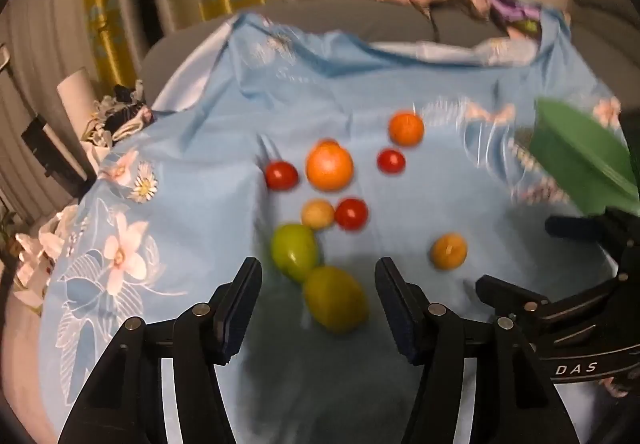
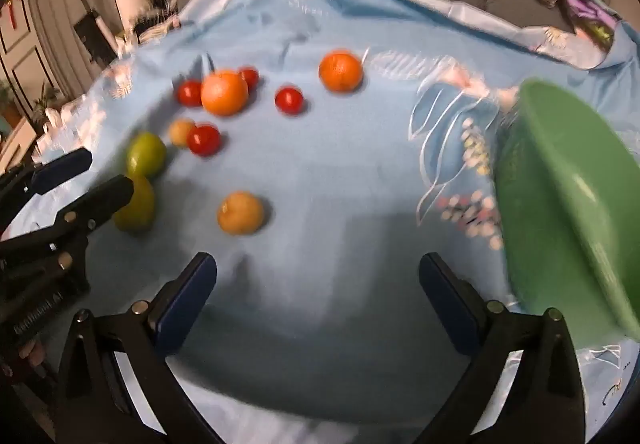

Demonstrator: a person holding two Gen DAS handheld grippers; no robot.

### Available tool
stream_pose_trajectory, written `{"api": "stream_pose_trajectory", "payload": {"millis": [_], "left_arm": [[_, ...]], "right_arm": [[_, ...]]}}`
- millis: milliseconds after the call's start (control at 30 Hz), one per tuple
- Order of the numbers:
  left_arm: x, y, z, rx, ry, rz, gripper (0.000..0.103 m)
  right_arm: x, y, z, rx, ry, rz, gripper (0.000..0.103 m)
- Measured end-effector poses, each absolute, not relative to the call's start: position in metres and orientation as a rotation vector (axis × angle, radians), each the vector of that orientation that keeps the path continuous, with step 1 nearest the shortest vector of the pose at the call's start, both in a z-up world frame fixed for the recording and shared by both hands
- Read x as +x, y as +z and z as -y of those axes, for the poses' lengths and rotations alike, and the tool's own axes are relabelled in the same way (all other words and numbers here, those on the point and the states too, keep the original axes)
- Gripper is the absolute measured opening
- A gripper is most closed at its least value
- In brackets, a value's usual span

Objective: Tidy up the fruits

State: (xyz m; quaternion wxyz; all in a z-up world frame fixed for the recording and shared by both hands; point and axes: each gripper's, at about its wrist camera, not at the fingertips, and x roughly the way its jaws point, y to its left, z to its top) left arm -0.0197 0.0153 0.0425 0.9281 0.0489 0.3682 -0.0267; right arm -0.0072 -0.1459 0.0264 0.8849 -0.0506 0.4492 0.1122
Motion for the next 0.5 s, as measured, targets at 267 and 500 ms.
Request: {"api": "stream_pose_trajectory", "payload": {"millis": [267,500], "left_arm": [[-0.020,0.065,-0.056,-0.173,-0.090,-0.749,0.061],[-0.020,0.065,-0.069,-0.320,-0.131,-0.785,0.039]], "right_arm": [[-0.014,0.050,0.150,0.018,0.274,-0.905,0.068],[-0.007,0.046,0.142,0.094,0.321,-0.933,0.053]]}}
